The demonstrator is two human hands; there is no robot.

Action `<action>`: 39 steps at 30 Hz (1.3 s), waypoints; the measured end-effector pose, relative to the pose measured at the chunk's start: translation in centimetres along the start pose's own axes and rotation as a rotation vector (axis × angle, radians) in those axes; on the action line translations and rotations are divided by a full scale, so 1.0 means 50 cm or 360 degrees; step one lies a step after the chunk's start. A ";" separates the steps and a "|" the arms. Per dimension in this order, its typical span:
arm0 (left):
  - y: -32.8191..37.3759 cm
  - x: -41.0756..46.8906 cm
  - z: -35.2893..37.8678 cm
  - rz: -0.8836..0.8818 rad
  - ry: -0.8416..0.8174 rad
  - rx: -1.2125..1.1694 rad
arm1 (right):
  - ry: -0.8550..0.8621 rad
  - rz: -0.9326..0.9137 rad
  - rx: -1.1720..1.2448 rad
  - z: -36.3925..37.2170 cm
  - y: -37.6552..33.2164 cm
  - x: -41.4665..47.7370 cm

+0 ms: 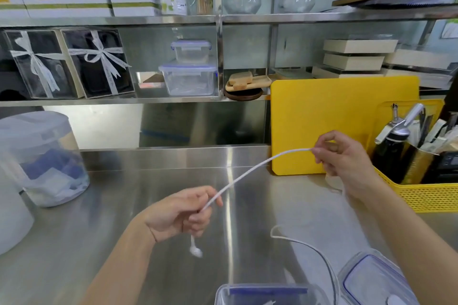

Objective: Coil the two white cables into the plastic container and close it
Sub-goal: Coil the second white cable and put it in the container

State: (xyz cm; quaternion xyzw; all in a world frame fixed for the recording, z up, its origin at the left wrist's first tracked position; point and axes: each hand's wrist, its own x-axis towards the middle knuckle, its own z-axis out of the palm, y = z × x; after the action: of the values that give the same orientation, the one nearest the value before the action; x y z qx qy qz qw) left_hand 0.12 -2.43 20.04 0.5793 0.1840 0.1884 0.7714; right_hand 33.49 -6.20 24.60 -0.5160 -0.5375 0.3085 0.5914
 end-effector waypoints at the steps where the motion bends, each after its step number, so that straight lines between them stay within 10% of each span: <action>1: -0.003 -0.004 0.000 -0.0081 -0.0034 0.0088 | 0.0097 -0.0157 -0.0220 -0.004 -0.002 0.005; 7: -0.012 -0.019 0.005 -0.0054 0.0242 -0.0073 | 0.0089 -0.0463 -0.1481 -0.030 0.037 0.013; 14: 0.010 0.038 0.066 0.0304 0.0961 -0.0241 | -0.1247 -0.0419 -0.2388 0.138 0.051 -0.087; 23: 0.005 0.042 0.134 -0.0097 0.0696 0.0621 | -0.1026 -0.0937 -0.1717 0.229 -0.091 -0.114; 39: 0.037 -0.028 0.115 0.0449 0.0345 -0.0493 | -0.0597 -0.0142 -0.0437 0.116 -0.066 -0.030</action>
State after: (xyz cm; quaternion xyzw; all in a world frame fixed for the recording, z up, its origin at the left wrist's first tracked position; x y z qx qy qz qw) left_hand 1.67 -7.37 23.43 0.4502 0.1519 0.3816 0.7929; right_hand 27.00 -6.87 26.63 -0.5011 -0.6970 0.2966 0.4186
